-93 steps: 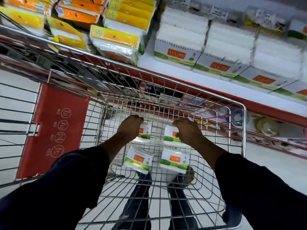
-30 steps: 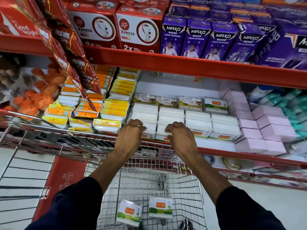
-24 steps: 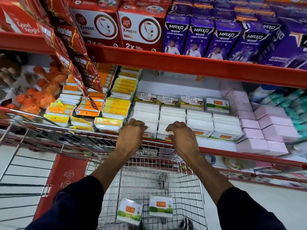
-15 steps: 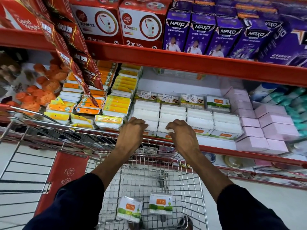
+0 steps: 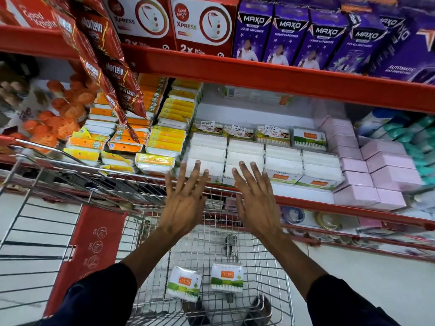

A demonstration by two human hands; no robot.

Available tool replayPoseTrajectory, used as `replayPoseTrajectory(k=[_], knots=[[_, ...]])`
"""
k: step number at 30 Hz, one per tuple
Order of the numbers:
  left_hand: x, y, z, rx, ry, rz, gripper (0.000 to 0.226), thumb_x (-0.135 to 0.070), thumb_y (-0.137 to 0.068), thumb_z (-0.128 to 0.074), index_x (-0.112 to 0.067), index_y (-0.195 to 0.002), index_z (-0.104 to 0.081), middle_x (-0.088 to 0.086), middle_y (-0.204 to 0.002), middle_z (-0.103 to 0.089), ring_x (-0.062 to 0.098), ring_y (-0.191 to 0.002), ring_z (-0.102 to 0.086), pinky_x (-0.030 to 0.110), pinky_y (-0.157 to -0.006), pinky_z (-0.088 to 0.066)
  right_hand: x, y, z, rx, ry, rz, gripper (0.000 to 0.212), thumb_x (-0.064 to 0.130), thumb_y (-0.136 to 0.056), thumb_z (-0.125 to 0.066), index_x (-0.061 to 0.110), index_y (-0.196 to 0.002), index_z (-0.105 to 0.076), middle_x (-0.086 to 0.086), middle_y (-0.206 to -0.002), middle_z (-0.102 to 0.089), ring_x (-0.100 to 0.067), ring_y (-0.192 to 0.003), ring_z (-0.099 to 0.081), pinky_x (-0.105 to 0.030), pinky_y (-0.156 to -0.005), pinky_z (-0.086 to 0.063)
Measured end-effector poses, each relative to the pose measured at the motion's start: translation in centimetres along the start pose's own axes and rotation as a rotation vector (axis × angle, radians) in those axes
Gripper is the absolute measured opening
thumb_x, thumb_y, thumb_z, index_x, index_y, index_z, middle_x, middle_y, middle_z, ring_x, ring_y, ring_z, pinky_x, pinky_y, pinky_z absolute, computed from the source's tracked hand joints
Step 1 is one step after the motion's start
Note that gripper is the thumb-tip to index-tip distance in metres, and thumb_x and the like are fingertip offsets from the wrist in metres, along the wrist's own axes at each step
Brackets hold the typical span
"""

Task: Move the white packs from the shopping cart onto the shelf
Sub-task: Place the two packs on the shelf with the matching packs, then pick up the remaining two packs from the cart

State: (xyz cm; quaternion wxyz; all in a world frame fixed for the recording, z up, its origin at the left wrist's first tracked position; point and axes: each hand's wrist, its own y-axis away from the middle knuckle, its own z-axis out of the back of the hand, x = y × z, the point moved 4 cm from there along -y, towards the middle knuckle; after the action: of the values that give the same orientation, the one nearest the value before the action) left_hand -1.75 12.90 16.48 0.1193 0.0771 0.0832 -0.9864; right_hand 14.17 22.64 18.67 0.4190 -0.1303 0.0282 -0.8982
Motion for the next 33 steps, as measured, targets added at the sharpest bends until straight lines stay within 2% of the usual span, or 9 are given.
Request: replayPoseTrajectory(k=[3, 7, 15, 18, 22, 24, 28, 31, 33], knots=[[-0.4, 3.3, -1.3, 0.02, -0.023, -0.011, 0.071, -0.043, -0.098, -0.044, -0.018, -0.156, -0.012, 0.018, -0.164, -0.001, 0.045, -0.148, 0.009, 0.076, -0.112, -0.004, 1.1, 2.8, -2.1, 0.079, 0.044, 0.018, 0.072, 0.025, -0.093, -0.049, 0.021, -0.152, -0.008, -0.009, -0.162, -0.001, -0.028, -0.148, 0.01, -0.058, -0.119, -0.009], [0.1, 8.0, -4.5, 0.097, -0.022, 0.022, 0.076, -0.044, -0.095, -0.05, -0.018, -0.156, -0.012, 0.022, -0.163, -0.002, 0.048, -0.147, 0.006, 0.077, -0.11, -0.009, 2.1, 6.7, -6.3, 0.226, 0.031, 0.006, 0.079, 0.024, -0.088, -0.056, 0.023, -0.152, -0.01, -0.01, -0.162, -0.001, -0.031, -0.148, 0.01, -0.064, -0.115, -0.012], [1.8, 15.8, -13.5, 0.45, 0.001, 0.092, 0.076, -0.048, -0.092, -0.041, -0.014, -0.155, -0.015, 0.027, -0.161, -0.004, 0.052, -0.146, -0.001, 0.079, -0.106, -0.018, 1.9, 13.4, -15.6, 0.551, 0.113, -0.015, 0.089, 0.037, -0.08, -0.068, 0.016, -0.151, -0.019, -0.019, -0.16, -0.001, -0.04, -0.146, 0.003, -0.066, -0.114, -0.005], [2.6, 17.6, -17.1, 0.572, 0.018, 0.084, 0.084, -0.044, -0.088, -0.06, -0.013, -0.154, -0.019, 0.026, -0.161, -0.009, 0.055, -0.144, -0.007, 0.079, -0.103, -0.025, 1.6, 15.6, -19.7, 0.675, 0.132, -0.032, 0.091, 0.038, -0.075, -0.075, 0.014, -0.149, -0.026, -0.018, -0.157, -0.005, -0.042, -0.145, -0.014, -0.062, -0.113, -0.011], [3.0, 18.2, -20.6, 0.735, -0.032, 0.054, 0.078, -0.032, -0.097, -0.053, -0.013, -0.156, -0.005, 0.02, -0.162, 0.01, 0.051, -0.145, 0.01, 0.071, -0.114, -0.008, 1.4, 17.0, -23.2, 0.786, 0.113, -0.015, 0.077, 0.026, -0.093, -0.056, 0.014, -0.152, -0.009, -0.013, -0.159, 0.009, -0.037, -0.147, -0.001, -0.055, -0.118, -0.003], [3.2, 18.5, -22.2, 0.86, -0.06, 0.03, 0.07, -0.026, -0.101, -0.046, -0.012, -0.156, -0.004, 0.017, -0.164, 0.008, 0.046, -0.147, 0.012, 0.067, -0.117, -0.003, 1.5, 16.8, -24.0, 0.833, 0.105, -0.034, 0.073, 0.018, -0.095, -0.052, 0.012, -0.152, -0.006, -0.015, -0.161, -0.001, -0.035, -0.147, -0.005, -0.051, -0.119, -0.006], [3.1, 18.9, -23.4, 0.965, -0.029, 0.014, 0.066, -0.003, -0.089, -0.054, -0.011, -0.149, -0.027, 0.013, -0.153, -0.036, 0.034, -0.145, -0.023, 0.054, -0.118, -0.02, 1.7, 16.2, -24.3, 0.823, 0.132, -0.033, 0.081, 0.003, -0.082, -0.061, 0.005, -0.149, -0.016, -0.018, -0.146, -0.037, -0.037, -0.132, -0.037, -0.045, -0.111, -0.031], [3.0, 18.4, -23.3, 0.906, 0.03, 0.048, 0.055, -0.002, -0.085, -0.059, -0.012, -0.138, -0.044, 0.012, -0.136, -0.052, 0.03, -0.122, -0.053, 0.041, -0.106, -0.04, 1.8, 15.5, -24.3, 0.814, 0.143, -0.045, 0.065, -0.003, -0.081, -0.059, 0.005, -0.141, -0.034, -0.017, -0.135, -0.046, -0.036, -0.122, -0.044, -0.042, -0.098, -0.041], [3.1, 18.1, -23.1, 0.869, 0.106, 0.081, 0.045, -0.002, -0.085, -0.061, -0.011, -0.129, -0.054, 0.011, -0.128, -0.057, 0.029, -0.114, -0.058, 0.039, -0.099, -0.047, 1.7, 15.1, -24.2, 0.805, 0.102, -0.076, 0.048, 0.001, -0.084, -0.059, 0.008, -0.13, -0.047, -0.015, -0.129, -0.05, -0.034, -0.117, -0.048, -0.041, -0.092, -0.044]])
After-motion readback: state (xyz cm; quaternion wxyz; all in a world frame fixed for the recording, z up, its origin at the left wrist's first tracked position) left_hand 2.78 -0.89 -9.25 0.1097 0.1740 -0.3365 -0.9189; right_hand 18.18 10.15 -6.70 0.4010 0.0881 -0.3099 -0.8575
